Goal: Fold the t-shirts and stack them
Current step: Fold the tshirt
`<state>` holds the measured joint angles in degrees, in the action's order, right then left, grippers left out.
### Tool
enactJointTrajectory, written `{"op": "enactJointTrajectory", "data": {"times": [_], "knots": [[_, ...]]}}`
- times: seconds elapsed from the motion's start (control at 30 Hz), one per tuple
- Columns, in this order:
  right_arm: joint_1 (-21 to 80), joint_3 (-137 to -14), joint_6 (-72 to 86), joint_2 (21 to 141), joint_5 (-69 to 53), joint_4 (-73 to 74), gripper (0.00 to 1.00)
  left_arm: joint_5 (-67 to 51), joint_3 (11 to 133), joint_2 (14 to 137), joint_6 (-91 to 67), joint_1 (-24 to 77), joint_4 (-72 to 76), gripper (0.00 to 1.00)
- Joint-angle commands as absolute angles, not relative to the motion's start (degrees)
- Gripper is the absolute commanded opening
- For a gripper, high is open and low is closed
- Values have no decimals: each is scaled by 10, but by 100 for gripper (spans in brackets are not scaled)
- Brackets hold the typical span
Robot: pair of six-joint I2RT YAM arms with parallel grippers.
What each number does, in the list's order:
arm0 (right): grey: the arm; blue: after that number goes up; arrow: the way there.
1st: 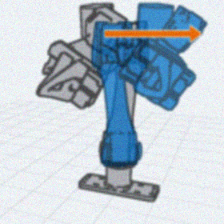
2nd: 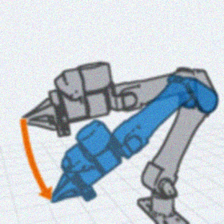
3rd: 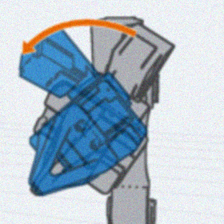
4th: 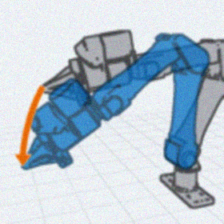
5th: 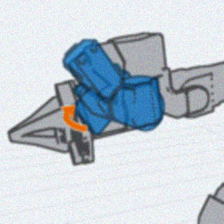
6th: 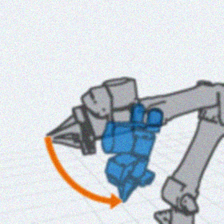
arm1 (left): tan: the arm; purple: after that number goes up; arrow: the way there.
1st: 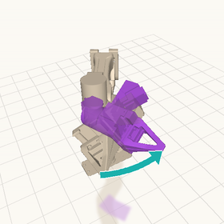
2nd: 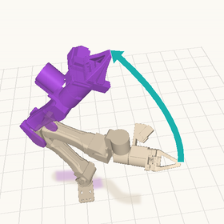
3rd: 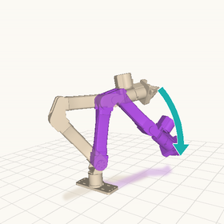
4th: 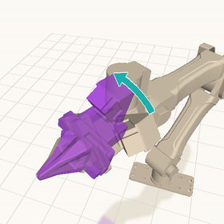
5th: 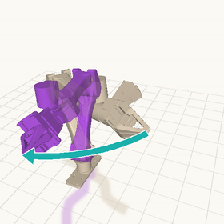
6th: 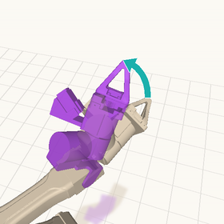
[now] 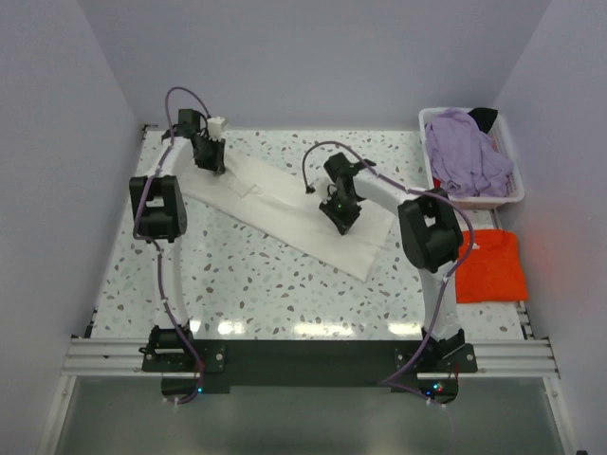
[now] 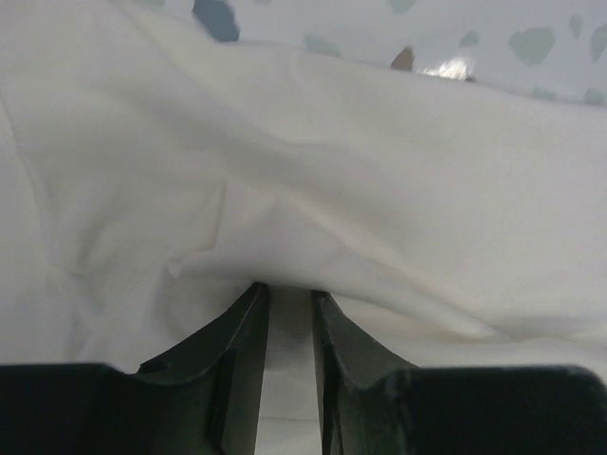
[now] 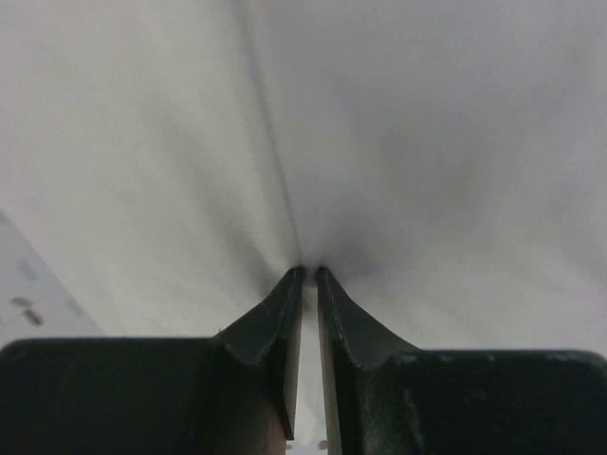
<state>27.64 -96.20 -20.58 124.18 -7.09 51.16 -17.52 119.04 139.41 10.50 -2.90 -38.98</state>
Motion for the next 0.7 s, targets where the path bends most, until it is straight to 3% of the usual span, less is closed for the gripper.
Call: {"op": "enactJointTrajectory", "data": {"times": [0.0, 0.03, 0.2, 0.4, 0.67], "knots": [[371, -871, -228, 1188, -176, 558, 17, -220, 1288, 1444, 157, 22, -399, 32], [391, -863, -213, 1175, -198, 554, 17, -228, 1287, 1434, 150, 29, -383, 37], [367, -910, -199, 1138, -259, 584, 19, -263, 1203, 1312, 104, 33, -260, 45], [333, -945, -240, 1159, -199, 570, 18, -256, 1100, 1192, 91, 32, -229, 48], [338, -940, -258, 1219, -154, 542, 10, -229, 1010, 1153, 85, 32, -290, 37]]}}
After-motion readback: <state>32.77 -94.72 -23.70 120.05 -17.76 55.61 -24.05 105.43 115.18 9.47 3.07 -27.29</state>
